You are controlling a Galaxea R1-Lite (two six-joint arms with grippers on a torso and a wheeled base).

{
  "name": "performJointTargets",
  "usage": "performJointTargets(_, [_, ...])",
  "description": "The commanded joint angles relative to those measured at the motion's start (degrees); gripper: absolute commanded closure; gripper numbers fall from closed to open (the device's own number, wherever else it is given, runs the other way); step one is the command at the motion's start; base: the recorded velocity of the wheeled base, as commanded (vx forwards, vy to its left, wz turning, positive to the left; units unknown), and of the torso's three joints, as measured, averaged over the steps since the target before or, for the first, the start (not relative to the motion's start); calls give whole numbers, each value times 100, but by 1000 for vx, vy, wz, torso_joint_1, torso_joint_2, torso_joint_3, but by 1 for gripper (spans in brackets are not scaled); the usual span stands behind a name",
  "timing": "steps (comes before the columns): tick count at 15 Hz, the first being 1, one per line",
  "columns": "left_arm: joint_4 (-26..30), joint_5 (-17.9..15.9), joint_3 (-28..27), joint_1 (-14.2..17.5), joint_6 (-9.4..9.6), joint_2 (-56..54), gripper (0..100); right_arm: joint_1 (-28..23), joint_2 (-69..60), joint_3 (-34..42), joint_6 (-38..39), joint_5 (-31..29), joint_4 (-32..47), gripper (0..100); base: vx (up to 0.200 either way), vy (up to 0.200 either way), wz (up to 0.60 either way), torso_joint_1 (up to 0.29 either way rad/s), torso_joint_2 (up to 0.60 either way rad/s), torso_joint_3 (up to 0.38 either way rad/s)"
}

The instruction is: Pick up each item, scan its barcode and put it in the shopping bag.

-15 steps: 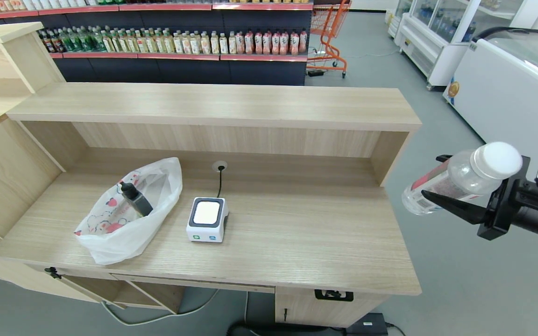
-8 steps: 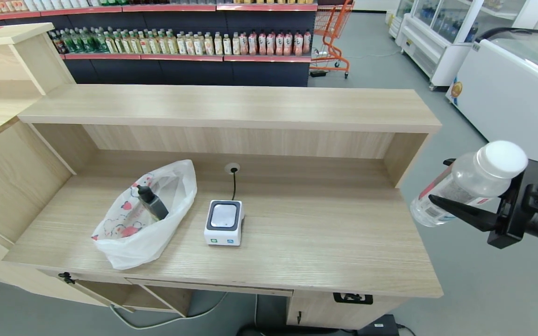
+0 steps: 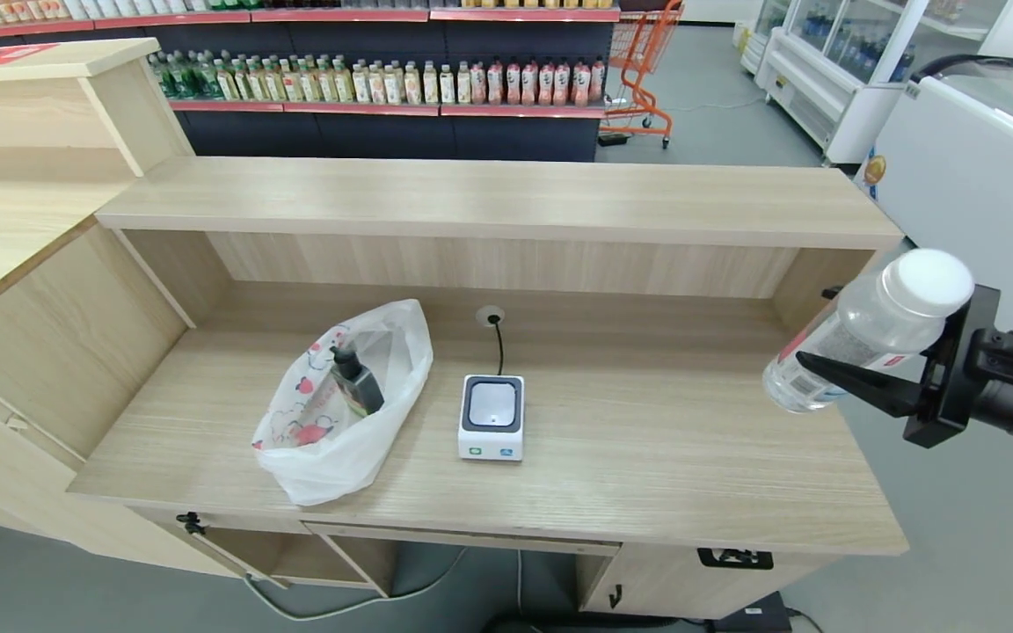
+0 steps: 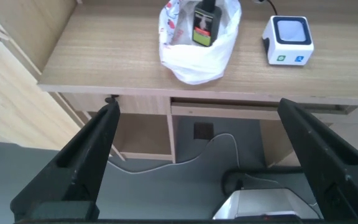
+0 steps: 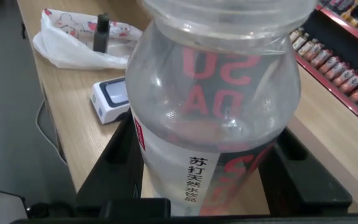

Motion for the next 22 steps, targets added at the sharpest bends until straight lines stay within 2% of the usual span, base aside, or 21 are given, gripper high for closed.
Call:
performJointTargets(1, [-1, -6, 0, -1, 28, -1, 0, 0, 202, -78, -3, 46, 0, 100, 0, 200, 0, 7, -2, 2])
performJointTargets(4, [-1, -6, 0, -1, 37, -1, 0, -18, 290, -43, -38, 204, -9, 100, 0, 200, 0, 2, 7, 4])
performJointTargets(6, [-1, -6, 0, -1, 45, -1, 0, -106, 607, -34, -143, 371, -290, 100, 0, 200, 0, 2, 10, 2])
performJointTargets(9, [-1, -6, 0, -1, 37, -1, 0, -378, 1565, -87, -249, 679, -1371, 100, 0, 200, 0, 2, -2, 4])
performJointTargets(12, [-1, 2, 0, -1, 28, -1, 0, -422, 2435, -333, -231, 793, -2259, 100, 0, 0, 0, 0, 0, 0])
performJointTargets(15, [-1, -6, 0, -1, 28, -1, 0, -404, 2742, -430, -240, 916, -2347, 100, 0, 0, 0, 0, 0, 0])
performJointTargets(22, [-1, 2, 0, -1, -7, -1, 0, -167, 3032, -825, -126, 1241, -2338, 100, 171, 0, 0, 4, 3, 2])
